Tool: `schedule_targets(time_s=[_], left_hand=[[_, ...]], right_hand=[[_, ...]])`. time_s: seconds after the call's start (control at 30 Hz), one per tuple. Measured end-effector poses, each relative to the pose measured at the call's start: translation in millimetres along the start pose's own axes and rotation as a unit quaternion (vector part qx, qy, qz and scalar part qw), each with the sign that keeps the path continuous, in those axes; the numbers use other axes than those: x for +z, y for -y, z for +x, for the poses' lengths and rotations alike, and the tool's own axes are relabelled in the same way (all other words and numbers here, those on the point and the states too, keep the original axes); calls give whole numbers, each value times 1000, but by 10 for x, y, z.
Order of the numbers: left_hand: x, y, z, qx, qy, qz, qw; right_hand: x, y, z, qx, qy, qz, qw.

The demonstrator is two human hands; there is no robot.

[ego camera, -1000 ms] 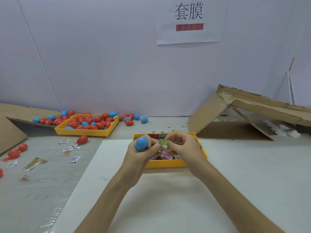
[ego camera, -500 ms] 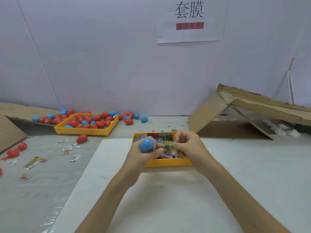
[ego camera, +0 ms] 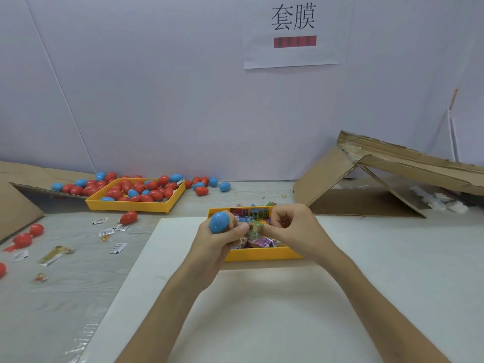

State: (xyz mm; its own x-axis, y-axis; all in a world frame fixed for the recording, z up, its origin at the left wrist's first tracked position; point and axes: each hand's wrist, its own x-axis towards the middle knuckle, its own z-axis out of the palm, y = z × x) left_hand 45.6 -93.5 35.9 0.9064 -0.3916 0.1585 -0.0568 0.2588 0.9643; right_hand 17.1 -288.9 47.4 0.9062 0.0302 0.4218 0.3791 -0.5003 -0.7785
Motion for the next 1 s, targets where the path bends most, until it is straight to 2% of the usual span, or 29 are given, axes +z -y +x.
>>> schedule_targets(time_s=[0.1, 0.23, 0.33, 0.47, 0.6, 0.77, 0.87, 1.0], left_hand=[[-23, -32, -4, -11, -11, -43, 999], [-85, -31, 22, 3, -74, -56, 996], [-59, 16, 34, 10, -107, -35, 994], [-28, 60, 37, 27, -101, -9, 995], [-5, 42, 16, 27, -73, 15, 997], [34, -25, 58, -26, -86, -39, 995], [42, -25, 58, -42, -97, -99, 989], [38, -65, 22, -4, -88, -86, 992]], right_hand=[[-93, 56, 2, 12, 34, 66, 997], [-174, 96, -3, 31, 11, 163, 986], [-21, 126, -27, 31, 15, 136, 990], [256, 134, -65, 33, -12, 90, 995], [300, 122, -70, 41, -72, 103, 991], [165, 107, -40, 65, -135, 136, 979], [135, 110, -45, 64, -128, 139, 980], [142, 139, -55, 55, -93, 186, 977]])
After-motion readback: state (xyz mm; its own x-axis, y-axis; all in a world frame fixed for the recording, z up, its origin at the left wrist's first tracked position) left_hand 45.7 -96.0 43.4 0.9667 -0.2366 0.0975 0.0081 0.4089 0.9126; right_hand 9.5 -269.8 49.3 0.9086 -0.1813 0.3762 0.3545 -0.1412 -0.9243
